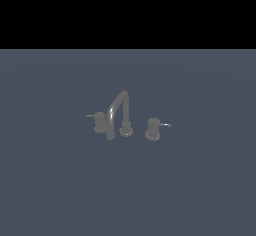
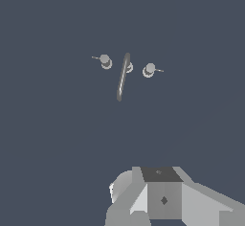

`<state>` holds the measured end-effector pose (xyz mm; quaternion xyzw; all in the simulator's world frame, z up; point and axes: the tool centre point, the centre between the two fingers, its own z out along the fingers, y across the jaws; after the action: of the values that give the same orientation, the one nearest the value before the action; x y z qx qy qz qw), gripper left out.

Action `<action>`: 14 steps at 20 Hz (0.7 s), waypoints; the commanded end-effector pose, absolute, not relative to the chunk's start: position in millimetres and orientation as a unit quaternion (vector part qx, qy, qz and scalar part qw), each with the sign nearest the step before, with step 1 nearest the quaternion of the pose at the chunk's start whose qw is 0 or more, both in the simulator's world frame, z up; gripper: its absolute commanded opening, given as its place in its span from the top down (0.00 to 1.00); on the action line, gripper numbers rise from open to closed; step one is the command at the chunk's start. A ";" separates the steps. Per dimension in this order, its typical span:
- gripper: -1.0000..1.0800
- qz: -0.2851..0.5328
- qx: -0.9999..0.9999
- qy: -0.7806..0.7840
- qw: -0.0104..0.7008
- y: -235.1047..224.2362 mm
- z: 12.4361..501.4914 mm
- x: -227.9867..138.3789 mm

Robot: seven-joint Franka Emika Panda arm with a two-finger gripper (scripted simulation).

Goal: Turn on the faucet by rotating a designated handle.

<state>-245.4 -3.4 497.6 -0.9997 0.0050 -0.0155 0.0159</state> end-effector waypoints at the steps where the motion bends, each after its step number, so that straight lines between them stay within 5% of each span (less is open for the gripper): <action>1: 1.00 -0.015 -1.000 0.005 0.016 -3.4 497.6 -245.4; 14: 1.00 -0.036 -0.999 -0.005 -0.005 4.2 509.4 -237.9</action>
<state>-238.6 4.1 509.9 -0.9993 -0.0057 -0.0361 -0.0058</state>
